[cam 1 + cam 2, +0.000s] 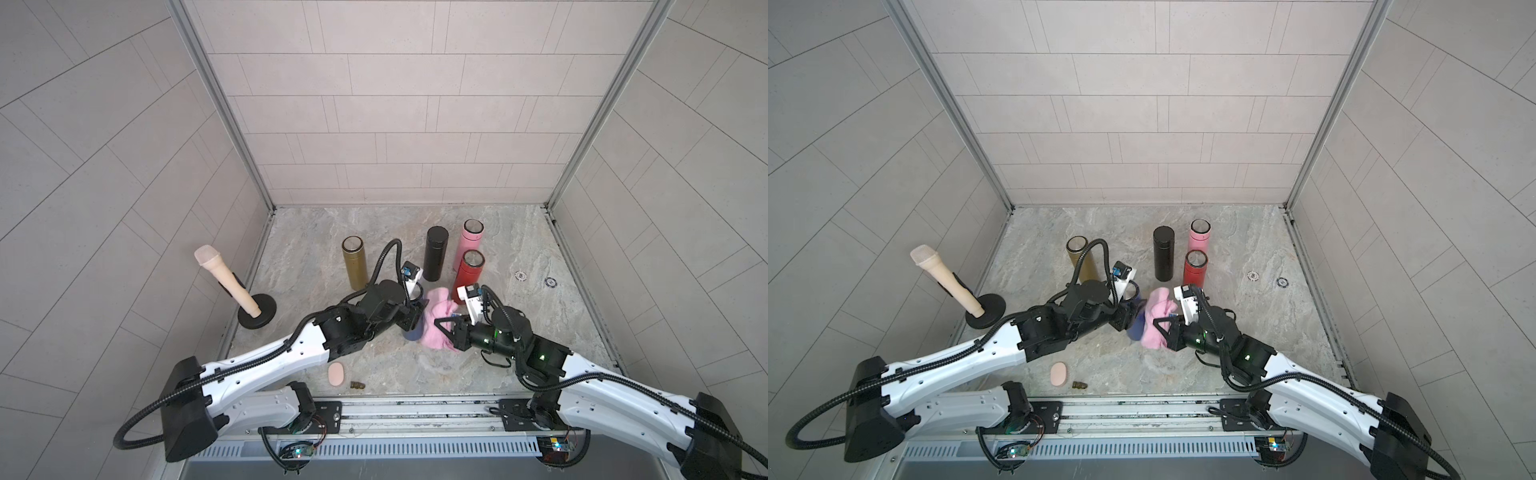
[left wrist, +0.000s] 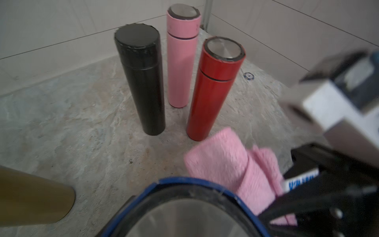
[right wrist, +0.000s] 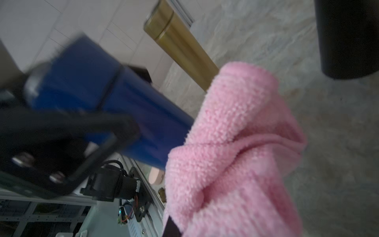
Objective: Wipe the surface of the thermos
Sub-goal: Wipe the dirt from the surface of the thermos.
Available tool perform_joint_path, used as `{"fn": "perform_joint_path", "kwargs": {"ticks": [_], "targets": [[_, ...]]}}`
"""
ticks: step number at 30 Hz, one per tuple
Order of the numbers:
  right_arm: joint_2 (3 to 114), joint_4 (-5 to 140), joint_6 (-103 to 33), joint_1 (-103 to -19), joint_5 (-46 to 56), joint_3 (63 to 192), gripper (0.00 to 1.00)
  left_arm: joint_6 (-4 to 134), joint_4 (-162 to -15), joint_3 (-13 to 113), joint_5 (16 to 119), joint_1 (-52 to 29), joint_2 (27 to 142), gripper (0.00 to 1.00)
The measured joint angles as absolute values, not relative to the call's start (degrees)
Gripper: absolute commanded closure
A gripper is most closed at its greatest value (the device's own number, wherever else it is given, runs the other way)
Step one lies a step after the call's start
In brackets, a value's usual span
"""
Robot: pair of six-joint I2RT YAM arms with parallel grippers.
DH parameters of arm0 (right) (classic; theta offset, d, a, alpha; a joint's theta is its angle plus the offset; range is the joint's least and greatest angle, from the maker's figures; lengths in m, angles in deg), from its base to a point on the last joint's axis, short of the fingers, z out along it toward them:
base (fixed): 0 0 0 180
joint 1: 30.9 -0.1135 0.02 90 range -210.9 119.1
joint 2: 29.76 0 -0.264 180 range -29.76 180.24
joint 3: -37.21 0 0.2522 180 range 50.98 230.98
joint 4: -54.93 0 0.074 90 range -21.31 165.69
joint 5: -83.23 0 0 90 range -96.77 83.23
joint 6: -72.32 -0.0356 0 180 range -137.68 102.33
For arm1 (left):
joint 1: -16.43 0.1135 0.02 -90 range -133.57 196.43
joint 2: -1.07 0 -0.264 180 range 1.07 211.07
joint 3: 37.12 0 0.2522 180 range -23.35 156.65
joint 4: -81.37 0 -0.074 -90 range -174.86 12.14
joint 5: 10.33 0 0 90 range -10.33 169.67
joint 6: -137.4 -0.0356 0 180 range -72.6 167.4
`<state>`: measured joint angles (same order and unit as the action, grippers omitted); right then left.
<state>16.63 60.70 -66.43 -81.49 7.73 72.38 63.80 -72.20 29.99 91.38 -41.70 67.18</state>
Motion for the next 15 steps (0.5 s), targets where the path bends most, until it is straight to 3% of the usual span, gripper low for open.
{"fn": "perform_joint_path", "kwargs": {"ticks": [7,15], "targets": [[22.01,58.69,-61.86,-89.84,2.55,74.26,1.00,79.54,-67.39,38.60,100.06,-43.64,70.83,1.00],[23.26,51.06,-56.83,-91.35,1.28,78.53,1.00,87.73,-63.81,40.00,102.98,-45.44,76.90,1.00]]}}
